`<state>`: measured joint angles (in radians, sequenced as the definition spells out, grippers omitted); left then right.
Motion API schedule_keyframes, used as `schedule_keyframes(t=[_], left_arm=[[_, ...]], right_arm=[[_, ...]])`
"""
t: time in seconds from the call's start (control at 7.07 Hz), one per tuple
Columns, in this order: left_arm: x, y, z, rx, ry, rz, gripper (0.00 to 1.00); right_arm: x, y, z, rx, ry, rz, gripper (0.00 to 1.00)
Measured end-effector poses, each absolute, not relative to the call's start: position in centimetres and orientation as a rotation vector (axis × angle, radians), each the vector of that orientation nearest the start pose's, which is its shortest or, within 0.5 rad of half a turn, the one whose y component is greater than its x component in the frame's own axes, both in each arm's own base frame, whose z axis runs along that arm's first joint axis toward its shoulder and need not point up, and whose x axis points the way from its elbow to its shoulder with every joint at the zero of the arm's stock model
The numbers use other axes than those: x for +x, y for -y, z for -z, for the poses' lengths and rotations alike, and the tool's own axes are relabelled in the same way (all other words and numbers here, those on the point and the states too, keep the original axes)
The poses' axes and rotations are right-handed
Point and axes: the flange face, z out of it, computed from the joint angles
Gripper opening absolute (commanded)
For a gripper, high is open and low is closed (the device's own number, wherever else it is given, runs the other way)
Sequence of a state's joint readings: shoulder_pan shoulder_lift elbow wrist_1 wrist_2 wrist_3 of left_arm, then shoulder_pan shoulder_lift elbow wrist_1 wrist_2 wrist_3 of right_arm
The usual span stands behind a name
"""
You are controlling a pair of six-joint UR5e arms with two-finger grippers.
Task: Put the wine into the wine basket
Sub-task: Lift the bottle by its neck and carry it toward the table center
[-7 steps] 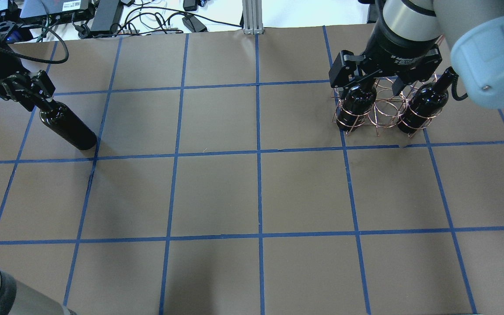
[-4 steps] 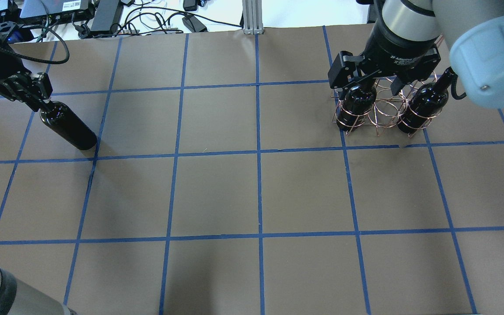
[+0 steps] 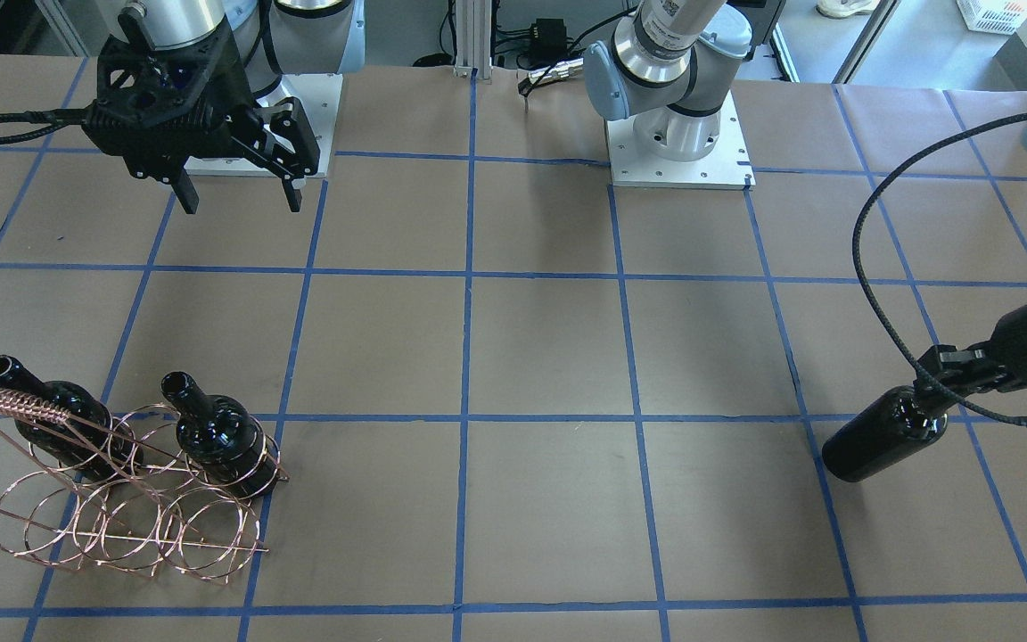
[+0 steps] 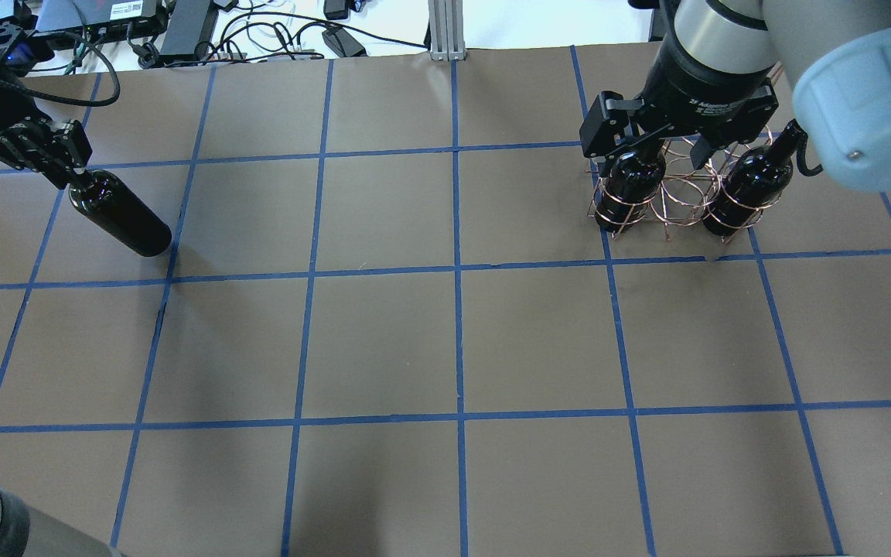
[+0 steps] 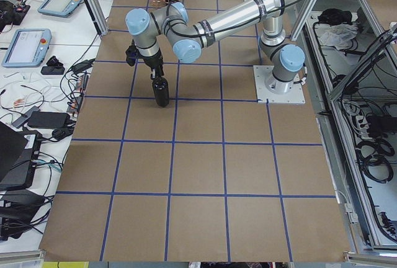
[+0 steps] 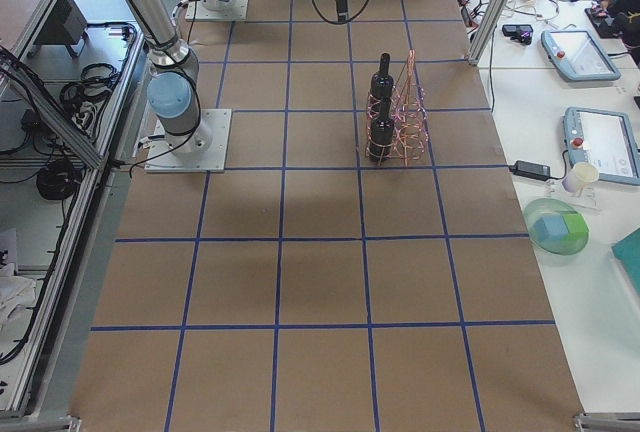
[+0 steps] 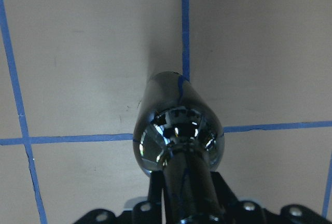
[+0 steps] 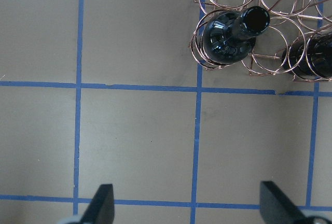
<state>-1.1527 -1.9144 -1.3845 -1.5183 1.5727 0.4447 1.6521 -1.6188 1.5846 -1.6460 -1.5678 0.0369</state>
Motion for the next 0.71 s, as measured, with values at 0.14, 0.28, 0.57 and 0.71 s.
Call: schedule_keyframes(t=[0.14,0.28,0.57,0.71], left_arm=[[10.7,61.8,-40.4,0.027,-3.176,-0.131,0.00],[7.2,61.9,-41.4,0.008,-3.170,-0.113,0.00],[-1.9,61.7,-42.2,-0.011,-3.177,-0.099,0.00],[-6.3,61.1,-42.3,-0.029,-3.203,-0.101,0.00]], right_arm=[[17.2,46.9,-51.2,-0.070,-3.126,0.170,1.00],[17.2,46.9,-51.2,-0.070,-3.126,0.169,1.00],[17.2,47.0,-51.2,-0.070,-3.126,0.171,1.00],[17.2,47.1,-51.2,-0.070,-3.125,0.172,1.00]])
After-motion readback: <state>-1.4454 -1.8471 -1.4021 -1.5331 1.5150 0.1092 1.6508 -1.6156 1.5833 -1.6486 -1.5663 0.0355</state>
